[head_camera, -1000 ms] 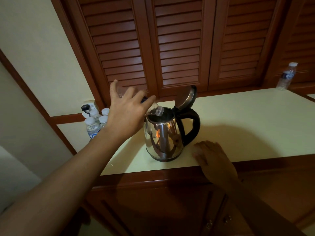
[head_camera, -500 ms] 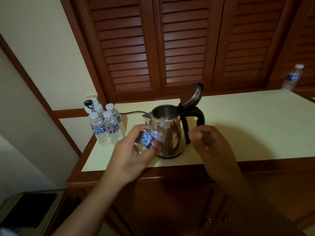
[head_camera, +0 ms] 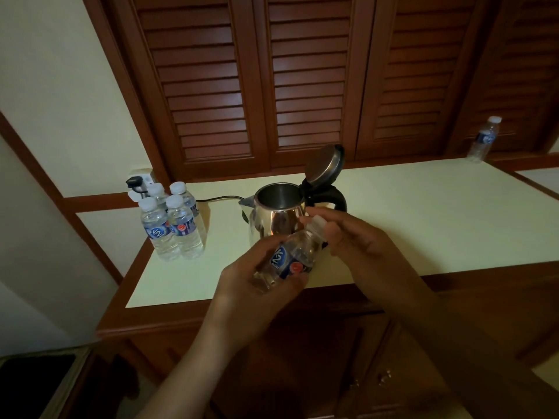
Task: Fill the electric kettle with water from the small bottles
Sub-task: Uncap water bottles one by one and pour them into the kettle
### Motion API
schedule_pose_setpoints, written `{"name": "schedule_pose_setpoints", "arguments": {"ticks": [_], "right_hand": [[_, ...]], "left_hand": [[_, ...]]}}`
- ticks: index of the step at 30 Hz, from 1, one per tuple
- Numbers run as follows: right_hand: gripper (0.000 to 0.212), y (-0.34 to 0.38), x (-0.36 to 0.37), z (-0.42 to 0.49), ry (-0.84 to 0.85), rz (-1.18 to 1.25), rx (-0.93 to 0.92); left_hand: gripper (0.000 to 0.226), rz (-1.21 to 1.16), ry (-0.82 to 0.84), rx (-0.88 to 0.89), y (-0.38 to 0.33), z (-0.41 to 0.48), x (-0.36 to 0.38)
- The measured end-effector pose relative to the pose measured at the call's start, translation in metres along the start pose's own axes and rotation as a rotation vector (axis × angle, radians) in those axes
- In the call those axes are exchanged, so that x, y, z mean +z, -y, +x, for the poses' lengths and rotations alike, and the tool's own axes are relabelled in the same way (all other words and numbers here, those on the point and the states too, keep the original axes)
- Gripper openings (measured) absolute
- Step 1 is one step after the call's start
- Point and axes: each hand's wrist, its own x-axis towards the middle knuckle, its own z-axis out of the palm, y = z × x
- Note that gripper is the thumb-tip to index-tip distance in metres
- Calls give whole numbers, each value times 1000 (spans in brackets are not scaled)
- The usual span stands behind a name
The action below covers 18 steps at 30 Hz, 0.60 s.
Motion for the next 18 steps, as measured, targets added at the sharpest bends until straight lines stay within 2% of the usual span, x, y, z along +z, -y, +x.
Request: {"name": "schedule_pose_setpoints", "arguments": {"ticks": [6,10,15,18], "right_hand": [[38,7,-26,-9,46,-214,16],[39,11,-43,-19,22,-292,-18],[39,14,-77,-18,95,-467,-76],[39,13,-100,-16,111,-494,-72]], "left_hand": [[37,-37,134,-53,-13,9,12],[18,-163,163,-107,-19,17,26],[15,-429,297,-259,-22,31,42],[31,-516,425,-323,-20,47,57]]}}
